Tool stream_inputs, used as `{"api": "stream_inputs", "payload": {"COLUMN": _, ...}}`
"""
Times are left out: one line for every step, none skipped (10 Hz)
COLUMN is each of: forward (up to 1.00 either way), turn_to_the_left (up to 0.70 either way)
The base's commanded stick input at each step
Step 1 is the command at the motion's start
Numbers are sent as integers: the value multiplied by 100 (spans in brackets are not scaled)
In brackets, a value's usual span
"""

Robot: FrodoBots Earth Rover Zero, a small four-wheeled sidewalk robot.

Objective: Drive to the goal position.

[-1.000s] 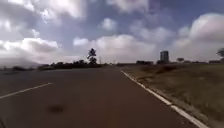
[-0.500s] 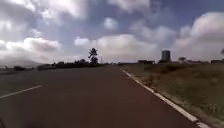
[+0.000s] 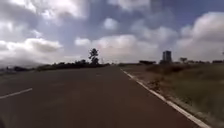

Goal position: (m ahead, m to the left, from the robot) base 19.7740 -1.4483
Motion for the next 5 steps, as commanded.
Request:
{"api": "stream_inputs", "payload": {"forward": 100, "turn_to_the_left": 0}}
{"api": "stream_inputs", "payload": {"forward": 100, "turn_to_the_left": 0}}
{"api": "stream_inputs", "payload": {"forward": 100, "turn_to_the_left": 0}}
{"api": "stream_inputs", "payload": {"forward": 100, "turn_to_the_left": 0}}
{"api": "stream_inputs", "payload": {"forward": 100, "turn_to_the_left": 0}}
